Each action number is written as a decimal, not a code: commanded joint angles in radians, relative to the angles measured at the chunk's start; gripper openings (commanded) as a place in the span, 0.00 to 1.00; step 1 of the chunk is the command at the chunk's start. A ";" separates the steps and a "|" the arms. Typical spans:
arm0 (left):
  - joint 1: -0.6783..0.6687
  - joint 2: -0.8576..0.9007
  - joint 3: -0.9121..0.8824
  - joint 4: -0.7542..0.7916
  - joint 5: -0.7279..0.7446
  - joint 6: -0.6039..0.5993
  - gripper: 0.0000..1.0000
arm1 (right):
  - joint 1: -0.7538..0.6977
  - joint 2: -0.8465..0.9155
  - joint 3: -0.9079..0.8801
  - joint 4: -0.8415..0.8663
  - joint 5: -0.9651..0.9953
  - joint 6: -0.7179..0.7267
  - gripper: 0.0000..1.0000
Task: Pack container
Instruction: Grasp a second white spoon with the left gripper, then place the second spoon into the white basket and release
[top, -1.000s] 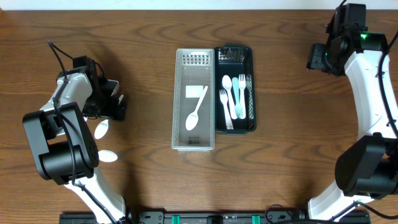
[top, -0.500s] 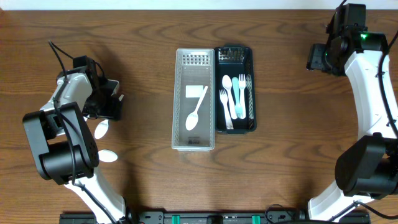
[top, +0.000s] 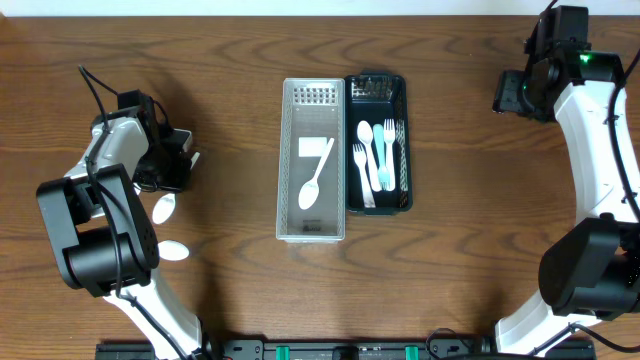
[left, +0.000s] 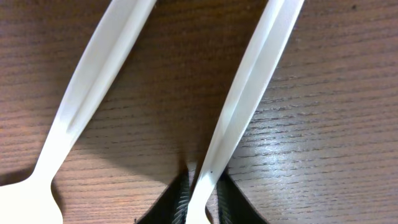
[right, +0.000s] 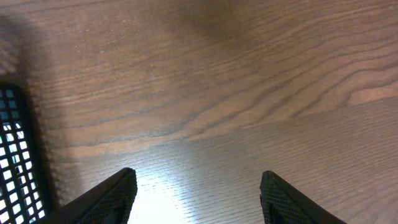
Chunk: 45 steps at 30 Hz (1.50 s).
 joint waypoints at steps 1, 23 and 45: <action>0.000 0.018 -0.001 -0.004 -0.006 0.005 0.13 | -0.007 -0.001 0.009 -0.002 0.007 -0.015 0.67; -0.325 -0.329 0.266 -0.296 -0.003 -0.353 0.06 | -0.007 -0.001 0.009 0.014 0.006 -0.015 0.70; -0.809 -0.095 0.265 -0.198 -0.008 -0.568 0.07 | -0.006 -0.001 0.009 -0.005 -0.012 -0.015 0.70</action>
